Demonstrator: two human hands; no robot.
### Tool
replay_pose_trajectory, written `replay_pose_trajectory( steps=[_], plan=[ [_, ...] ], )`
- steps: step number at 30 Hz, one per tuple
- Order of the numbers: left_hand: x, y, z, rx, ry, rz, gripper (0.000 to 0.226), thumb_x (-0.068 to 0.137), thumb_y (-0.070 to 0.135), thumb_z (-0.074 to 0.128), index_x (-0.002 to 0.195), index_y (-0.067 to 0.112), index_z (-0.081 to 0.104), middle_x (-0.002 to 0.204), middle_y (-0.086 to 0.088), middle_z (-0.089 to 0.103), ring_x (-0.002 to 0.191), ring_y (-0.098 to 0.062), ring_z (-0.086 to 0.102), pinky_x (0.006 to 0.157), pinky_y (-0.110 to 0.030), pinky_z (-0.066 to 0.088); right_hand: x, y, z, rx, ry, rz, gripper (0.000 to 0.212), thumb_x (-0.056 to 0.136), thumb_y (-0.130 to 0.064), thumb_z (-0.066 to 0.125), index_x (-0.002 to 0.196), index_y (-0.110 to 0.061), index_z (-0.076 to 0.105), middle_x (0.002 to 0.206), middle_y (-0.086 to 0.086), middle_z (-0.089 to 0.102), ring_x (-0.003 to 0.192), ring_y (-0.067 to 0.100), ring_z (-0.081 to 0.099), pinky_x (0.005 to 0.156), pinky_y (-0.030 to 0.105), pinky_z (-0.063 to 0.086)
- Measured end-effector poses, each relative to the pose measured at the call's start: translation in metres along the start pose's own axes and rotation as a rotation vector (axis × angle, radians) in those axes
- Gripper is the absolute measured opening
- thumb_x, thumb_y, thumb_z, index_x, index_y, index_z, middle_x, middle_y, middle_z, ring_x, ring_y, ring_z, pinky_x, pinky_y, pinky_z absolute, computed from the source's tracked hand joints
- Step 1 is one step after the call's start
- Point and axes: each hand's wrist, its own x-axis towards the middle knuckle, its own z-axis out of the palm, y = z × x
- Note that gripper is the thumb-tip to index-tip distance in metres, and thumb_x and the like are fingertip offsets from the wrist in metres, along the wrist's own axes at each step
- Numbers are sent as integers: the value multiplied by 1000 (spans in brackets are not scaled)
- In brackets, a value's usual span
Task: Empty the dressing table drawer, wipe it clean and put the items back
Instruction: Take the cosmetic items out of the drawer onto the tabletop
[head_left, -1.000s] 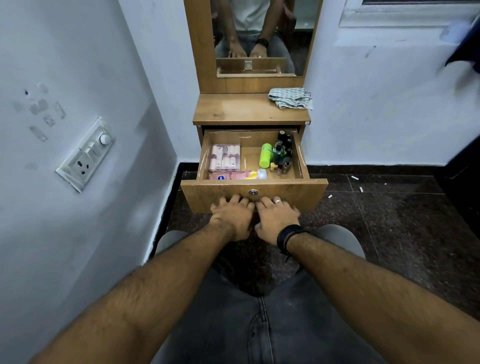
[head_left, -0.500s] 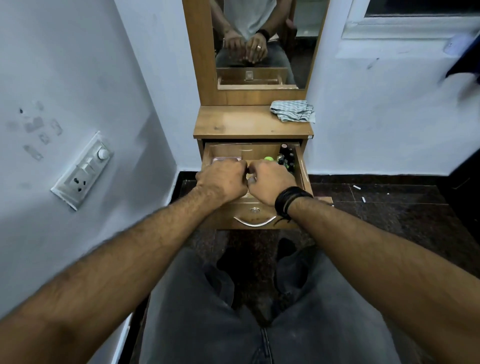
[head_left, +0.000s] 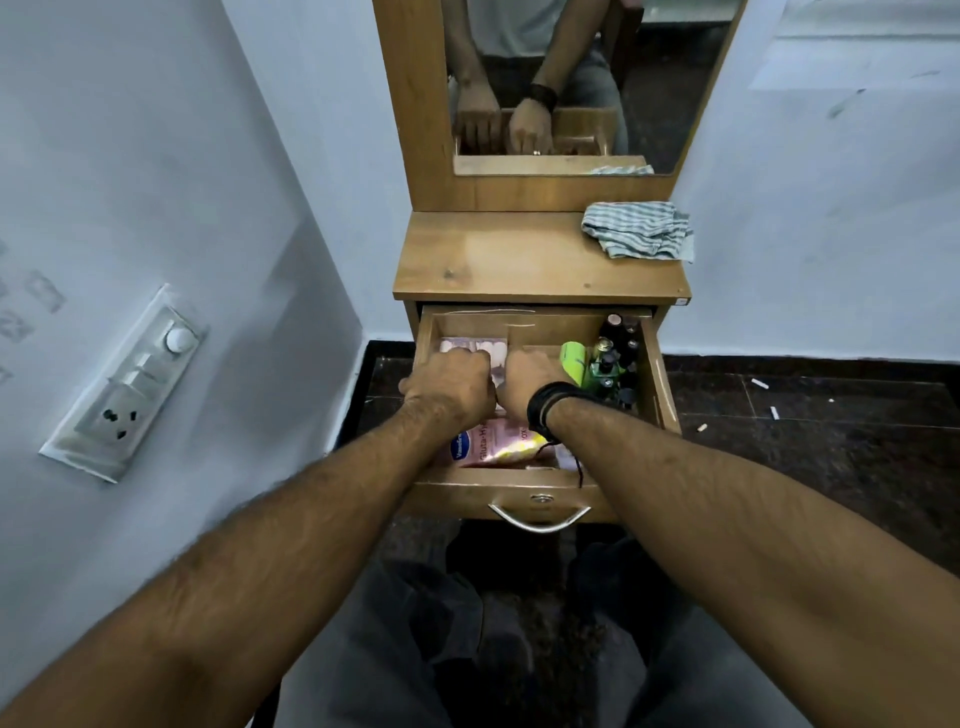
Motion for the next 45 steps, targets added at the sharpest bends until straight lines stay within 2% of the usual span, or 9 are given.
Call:
replay_pose_trajectory(
  steps=[9,13,20,25,30,33,38,42,45],
  plan=[
    [16,-12,10,-8,28,-46,21,95,36,54,108,21,59,98,-2,59,85,-23,52,81,-52,56,38,-11,6,118,-62,79,18,92,-27,57,94,-12,67,105,14,70,94,34,67,69,30,44],
    [17,-17,12,-33,9,-42,24,93,40,56,109,23,61,89,2,50,84,-23,52,81,-54,56,48,-18,-2,354,-128,169,25,91,-16,60,68,-12,51,73,5,56,59,19,52,49,24,35],
    [10,-23,11,-34,28,-10,31,96,46,50,113,21,60,92,1,53,85,-22,57,80,-53,57,44,-10,-10,569,-203,307,13,93,-11,62,105,-6,65,70,4,52,56,16,48,50,27,40],
    [1,-30,2,-11,47,8,41,94,54,49,119,22,58,94,1,51,85,-20,53,79,-52,57,31,-7,-18,719,-263,359,33,95,-13,60,126,-3,60,106,18,68,90,29,66,83,42,57],
    [-8,-41,-14,51,-9,43,73,82,77,49,132,24,54,110,-3,65,92,-24,58,84,-46,56,12,2,-34,817,-192,389,27,94,-15,60,119,-8,67,69,5,65,42,15,56,50,21,47],
    [-11,-48,-23,82,-66,58,84,75,86,51,134,27,50,115,-1,67,93,-23,59,77,-37,51,0,11,-48,886,-242,428,26,91,-22,62,113,-12,72,69,4,67,42,13,56,55,24,46],
    [-10,-60,-39,-160,-89,187,93,78,71,69,150,20,39,136,-5,60,116,-25,59,85,-30,45,-8,11,-79,1084,-351,429,16,93,-22,61,101,-16,73,68,1,66,57,13,57,57,27,44],
    [-2,-77,-54,-443,87,228,86,78,56,79,148,21,44,132,-2,63,100,-14,60,78,-23,43,5,-5,-103,1162,-279,397,21,98,-21,56,81,-18,67,52,-7,37,40,11,28,46,18,43],
    [11,-87,-62,-598,161,193,83,79,51,81,148,24,44,118,6,63,96,-15,67,70,-20,49,19,-26,-107,1106,-162,322,14,96,-25,62,87,-16,67,57,-1,52,43,12,43,51,24,52]
  ],
)
